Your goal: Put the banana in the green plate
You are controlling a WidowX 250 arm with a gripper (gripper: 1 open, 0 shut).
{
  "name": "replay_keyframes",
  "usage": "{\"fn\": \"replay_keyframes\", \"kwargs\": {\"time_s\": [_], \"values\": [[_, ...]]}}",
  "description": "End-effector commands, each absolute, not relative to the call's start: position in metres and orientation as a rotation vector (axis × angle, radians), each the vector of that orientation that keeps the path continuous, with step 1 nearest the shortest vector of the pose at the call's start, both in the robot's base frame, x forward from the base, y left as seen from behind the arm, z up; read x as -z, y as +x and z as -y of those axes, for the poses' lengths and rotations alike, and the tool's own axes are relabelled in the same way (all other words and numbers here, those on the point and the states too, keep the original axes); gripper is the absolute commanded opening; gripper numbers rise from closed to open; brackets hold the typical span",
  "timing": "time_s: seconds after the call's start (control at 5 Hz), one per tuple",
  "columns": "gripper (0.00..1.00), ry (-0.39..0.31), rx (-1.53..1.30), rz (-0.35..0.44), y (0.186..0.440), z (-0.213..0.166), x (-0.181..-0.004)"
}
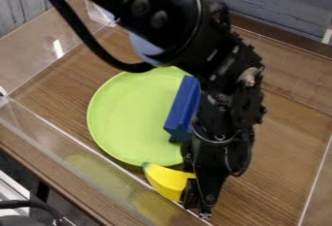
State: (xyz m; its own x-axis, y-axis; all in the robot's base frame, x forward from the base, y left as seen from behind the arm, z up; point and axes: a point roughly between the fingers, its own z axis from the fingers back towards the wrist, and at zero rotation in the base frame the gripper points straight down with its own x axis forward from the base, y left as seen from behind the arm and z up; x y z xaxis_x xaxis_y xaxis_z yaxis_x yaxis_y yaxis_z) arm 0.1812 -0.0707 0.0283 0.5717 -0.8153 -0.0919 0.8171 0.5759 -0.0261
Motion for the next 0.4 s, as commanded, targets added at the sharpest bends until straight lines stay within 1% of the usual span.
{"fn": "replay_keyframes", "kwargs": {"time_s": [0.0,0.2], "values": [[0.00,0.025,0.950,-0.056,0.1868,0.0687,-0.0322],[0.00,0.024,0.949,-0.054,0.1869,0.0673,-0.0296]]}}
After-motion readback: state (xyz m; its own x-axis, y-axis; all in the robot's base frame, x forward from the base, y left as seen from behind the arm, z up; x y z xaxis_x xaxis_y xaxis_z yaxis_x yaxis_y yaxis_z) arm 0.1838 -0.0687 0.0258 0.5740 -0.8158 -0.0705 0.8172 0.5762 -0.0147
